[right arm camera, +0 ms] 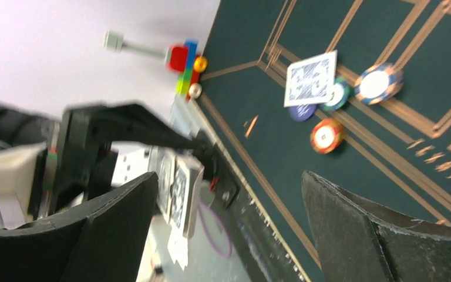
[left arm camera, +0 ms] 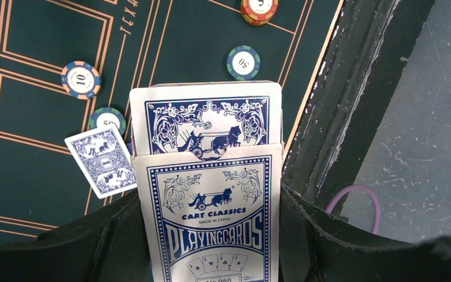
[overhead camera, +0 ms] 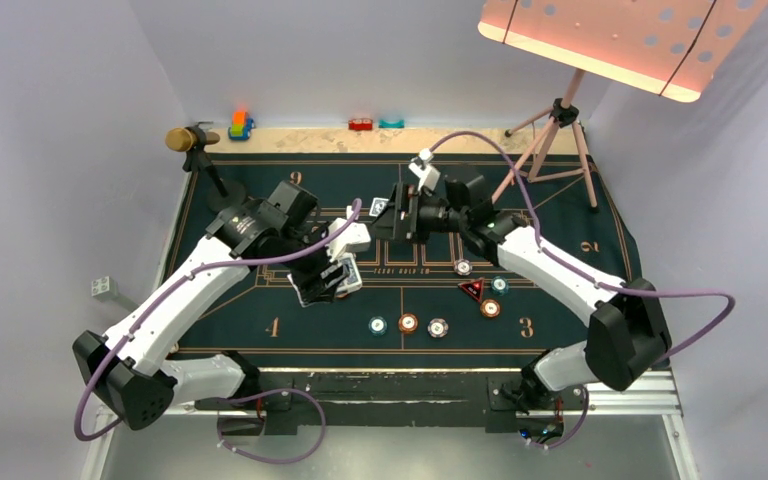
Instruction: Distribute texas hold em gaming equipment
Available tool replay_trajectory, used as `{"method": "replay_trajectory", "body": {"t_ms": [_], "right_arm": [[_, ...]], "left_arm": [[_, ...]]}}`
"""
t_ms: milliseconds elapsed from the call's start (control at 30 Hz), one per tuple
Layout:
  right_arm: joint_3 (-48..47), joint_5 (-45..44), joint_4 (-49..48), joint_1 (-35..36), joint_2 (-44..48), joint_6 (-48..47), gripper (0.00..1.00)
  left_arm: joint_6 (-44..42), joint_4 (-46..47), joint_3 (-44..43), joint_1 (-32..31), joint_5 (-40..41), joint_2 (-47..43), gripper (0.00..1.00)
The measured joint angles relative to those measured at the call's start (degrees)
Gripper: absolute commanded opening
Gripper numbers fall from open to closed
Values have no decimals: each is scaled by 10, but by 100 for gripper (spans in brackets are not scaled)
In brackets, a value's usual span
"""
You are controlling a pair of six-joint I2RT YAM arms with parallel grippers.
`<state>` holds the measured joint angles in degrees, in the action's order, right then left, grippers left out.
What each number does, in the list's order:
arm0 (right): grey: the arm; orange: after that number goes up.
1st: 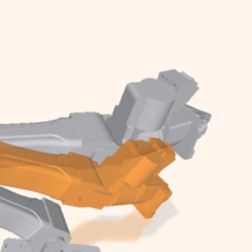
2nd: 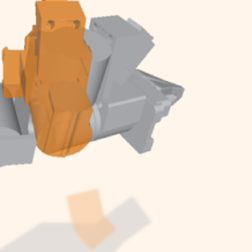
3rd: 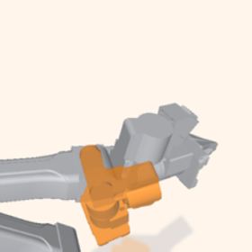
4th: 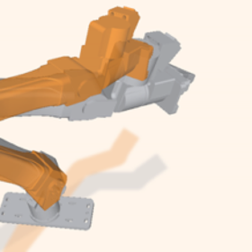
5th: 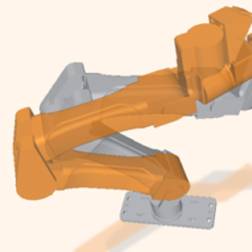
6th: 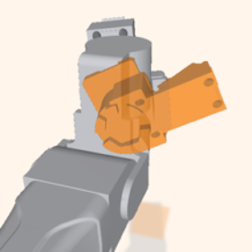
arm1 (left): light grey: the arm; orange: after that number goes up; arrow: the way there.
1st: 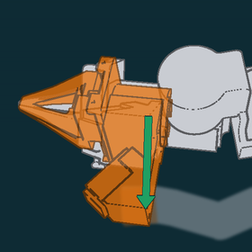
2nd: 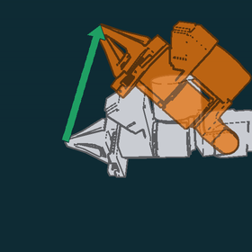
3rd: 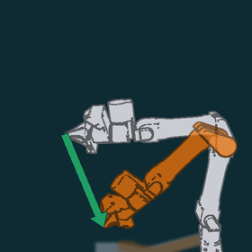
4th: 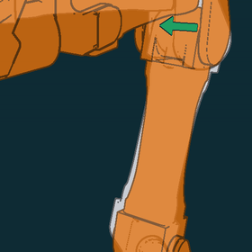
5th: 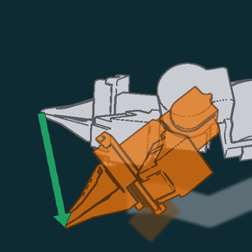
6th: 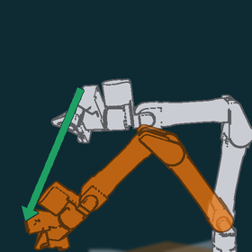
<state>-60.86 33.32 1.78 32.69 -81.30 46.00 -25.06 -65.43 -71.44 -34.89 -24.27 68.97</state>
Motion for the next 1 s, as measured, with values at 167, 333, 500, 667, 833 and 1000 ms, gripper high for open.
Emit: {"method": "replay_trajectory", "body": {"t_ms": [167,333,500,667,833,1000], "right_arm": [[32,53,-24,50,0,4,99],[50,87,-78,81,0,24,99],[61,101,-129,92,-18,46,89],[61,102,-150,98,-45,65,72],[63,104,-160,98,-50,78,57],[64,110,-166,97,-50,85,52]], "left_arm": [[0,1,-6,0,0,6,0],[0,2,-16,0,0,7,0],[0,1,-20,0,0,7,0],[0,1,-24,0,0,8,0],[0,0,-25,0,0,8,0],[0,0,-25,0,0,8,0]]}}
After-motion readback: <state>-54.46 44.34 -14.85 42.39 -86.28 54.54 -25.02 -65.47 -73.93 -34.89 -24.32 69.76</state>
